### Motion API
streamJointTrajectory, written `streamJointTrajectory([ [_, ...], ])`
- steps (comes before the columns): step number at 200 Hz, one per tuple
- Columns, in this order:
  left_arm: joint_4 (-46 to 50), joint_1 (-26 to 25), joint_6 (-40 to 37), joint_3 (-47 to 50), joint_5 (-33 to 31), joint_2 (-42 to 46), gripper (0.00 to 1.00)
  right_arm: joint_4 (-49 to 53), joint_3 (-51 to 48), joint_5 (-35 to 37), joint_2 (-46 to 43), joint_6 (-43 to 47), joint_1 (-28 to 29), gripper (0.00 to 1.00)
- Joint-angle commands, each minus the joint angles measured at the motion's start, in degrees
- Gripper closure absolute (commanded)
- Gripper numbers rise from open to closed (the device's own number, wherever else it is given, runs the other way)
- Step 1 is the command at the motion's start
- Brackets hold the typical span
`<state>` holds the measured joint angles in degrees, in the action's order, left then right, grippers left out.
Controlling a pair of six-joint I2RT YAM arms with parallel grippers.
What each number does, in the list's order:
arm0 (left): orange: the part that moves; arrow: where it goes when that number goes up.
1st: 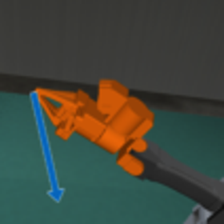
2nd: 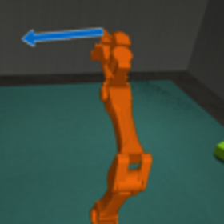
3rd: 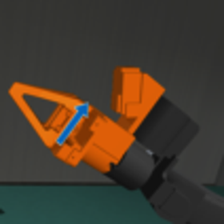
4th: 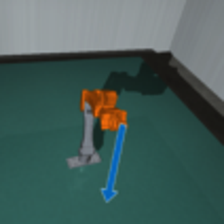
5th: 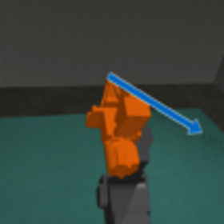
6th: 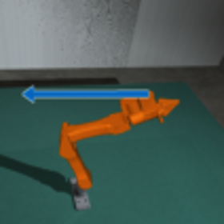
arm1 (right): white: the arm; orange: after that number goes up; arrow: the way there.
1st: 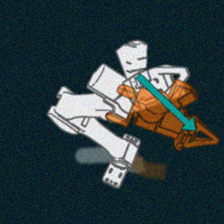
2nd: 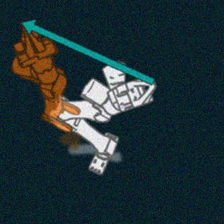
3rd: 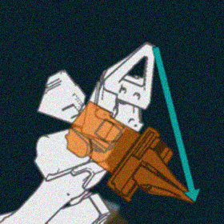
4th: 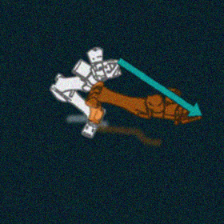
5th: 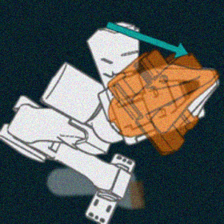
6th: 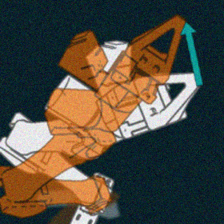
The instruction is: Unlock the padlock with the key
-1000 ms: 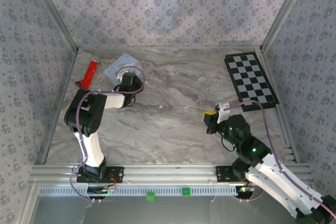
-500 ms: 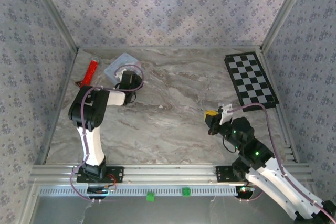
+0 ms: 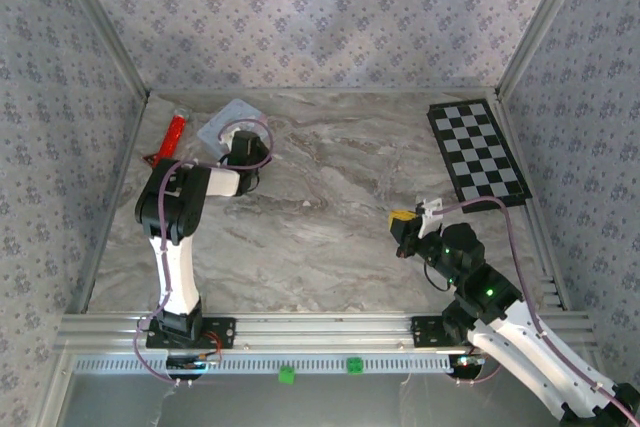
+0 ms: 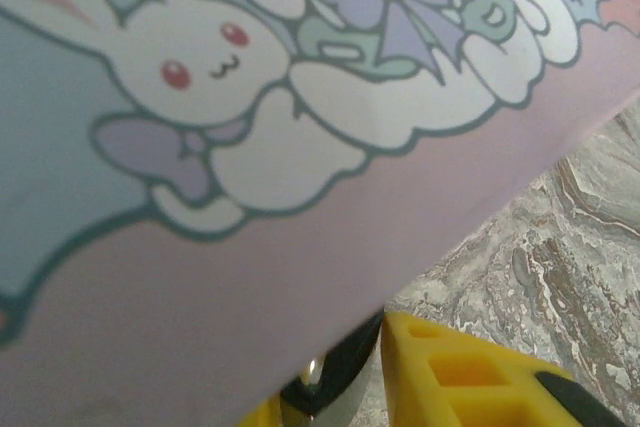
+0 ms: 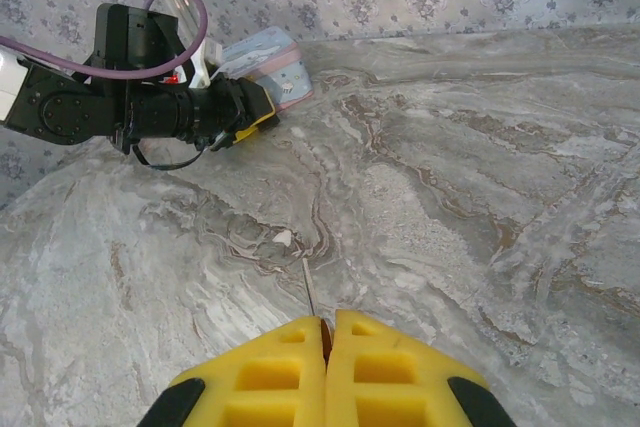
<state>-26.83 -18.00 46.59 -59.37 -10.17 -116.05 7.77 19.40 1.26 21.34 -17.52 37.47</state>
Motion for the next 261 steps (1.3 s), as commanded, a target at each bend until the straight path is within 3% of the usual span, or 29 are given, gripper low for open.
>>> streamJointTrajectory([
  [1, -1.25, 0.27, -0.17, -1.11, 0.20, -0.76, 0.72, -0.41, -0.66, -0.63, -0.71, -0.05, -0.28, 1.00],
  [42, -2.84, 0.33, -0.25, -0.20, 0.54, -0.23, 0.81, -0.69, -0.77, -0.65, -0.61, -0.14, -0.39, 1.00],
  [91, -3.44, 0.20, 0.31, 1.16, 2.49, 1.30, 0.84, 0.04, -0.95, -0.63, -0.31, -0.67, -0.70, 1.00],
  [163, 2.79, -2.07, -0.42, 6.67, 14.10, 9.71, 0.86, -1.38, -0.22, -6.27, 8.04, -4.98, -4.95, 1.00],
  [199, 4.61, -4.15, -1.32, 10.69, 25.51, 13.96, 0.86, -3.69, 0.11, -10.21, 12.39, -10.46, -7.37, 1.00],
  [224, 8.56, -7.06, -2.33, 13.10, 28.36, 17.55, 0.86, -1.49, -0.43, -10.66, 14.07, -16.92, -7.35, 1.00],
  [261, 9.16, -11.50, 2.20, 16.14, 32.22, 20.24, 0.86, -4.74, -3.08, -12.31, 16.11, -28.91, -6.86, 1.00],
])
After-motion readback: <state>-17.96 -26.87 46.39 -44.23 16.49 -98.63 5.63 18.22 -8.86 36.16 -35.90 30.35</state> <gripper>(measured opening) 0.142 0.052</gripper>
